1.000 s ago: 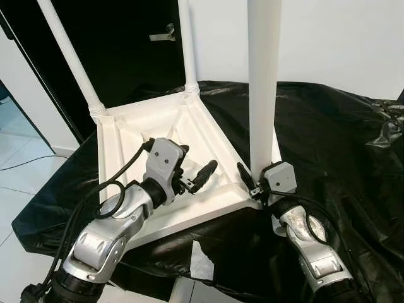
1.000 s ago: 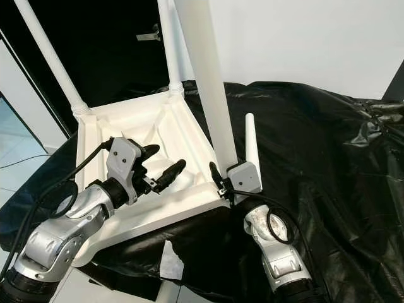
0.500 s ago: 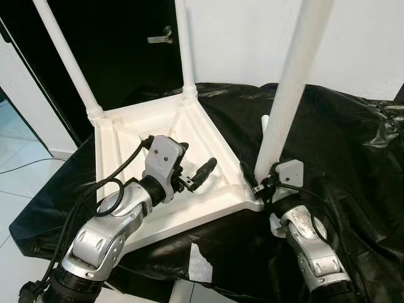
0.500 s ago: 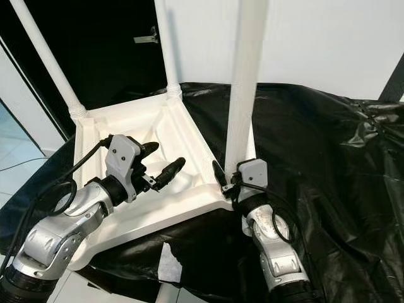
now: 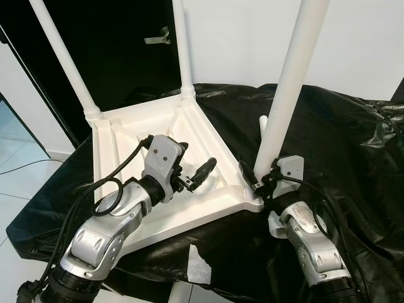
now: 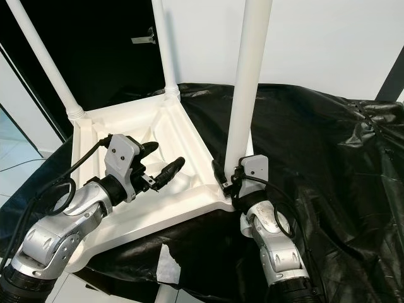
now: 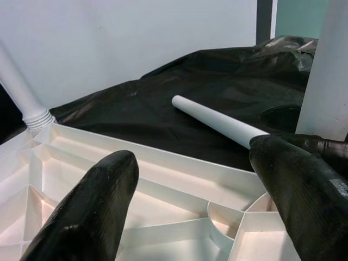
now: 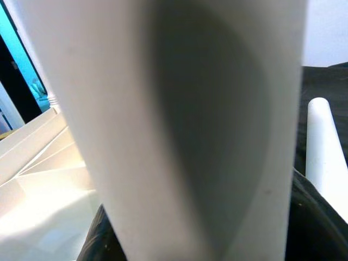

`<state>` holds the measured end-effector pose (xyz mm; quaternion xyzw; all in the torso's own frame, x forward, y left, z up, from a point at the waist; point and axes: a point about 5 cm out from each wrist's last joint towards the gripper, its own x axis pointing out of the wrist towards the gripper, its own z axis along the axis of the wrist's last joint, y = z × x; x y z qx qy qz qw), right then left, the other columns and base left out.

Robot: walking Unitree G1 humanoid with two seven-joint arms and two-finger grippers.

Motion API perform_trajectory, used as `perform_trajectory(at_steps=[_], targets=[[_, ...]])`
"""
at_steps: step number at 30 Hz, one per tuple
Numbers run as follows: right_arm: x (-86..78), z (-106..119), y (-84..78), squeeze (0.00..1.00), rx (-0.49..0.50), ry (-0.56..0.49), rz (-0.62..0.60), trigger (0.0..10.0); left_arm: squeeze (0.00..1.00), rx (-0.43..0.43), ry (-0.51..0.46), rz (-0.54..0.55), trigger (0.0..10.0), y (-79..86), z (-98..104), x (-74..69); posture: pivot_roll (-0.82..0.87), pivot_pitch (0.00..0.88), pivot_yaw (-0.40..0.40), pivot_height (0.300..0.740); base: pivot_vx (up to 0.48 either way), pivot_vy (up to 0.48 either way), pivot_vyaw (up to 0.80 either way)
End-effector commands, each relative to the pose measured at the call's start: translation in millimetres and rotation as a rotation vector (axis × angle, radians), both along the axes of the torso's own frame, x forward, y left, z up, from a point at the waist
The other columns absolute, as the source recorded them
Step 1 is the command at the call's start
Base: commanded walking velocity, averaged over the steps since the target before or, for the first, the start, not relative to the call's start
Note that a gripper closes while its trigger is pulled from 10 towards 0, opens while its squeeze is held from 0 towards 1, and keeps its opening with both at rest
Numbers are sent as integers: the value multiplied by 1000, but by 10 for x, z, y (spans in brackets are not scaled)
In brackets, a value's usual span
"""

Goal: Building children table

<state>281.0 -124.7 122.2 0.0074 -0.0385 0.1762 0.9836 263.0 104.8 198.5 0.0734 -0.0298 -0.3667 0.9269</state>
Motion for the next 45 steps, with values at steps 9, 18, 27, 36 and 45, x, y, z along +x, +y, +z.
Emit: perform_trajectory(at_steps=[9,18,27,36,45], targets=[[-87,-334,24,0,-16,160,-93,10000,0,17,-1,-144,10000,-68,27,-62,27,0,63,740,0,0,0],[-60,-282,92,0,26,132,-321,10000,0,12,-1,-139,10000,-86,33,-67,37,0,54,740,0,0,0],[-43,-201,118,784,23,84,-283,10000,0,9,-2,-134,10000,-77,34,-66,31,0,48,740,0,0,0],[-39,37,19,1000,50,-35,-134,10000,0,3,-1,-140,10000,-113,23,-70,20,0,41,740,0,0,0],[-11,160,-81,0,-24,-71,83,10000,0,33,35,-175,10000,-193,-53,-85,9,0,40,740,0,0,0]])
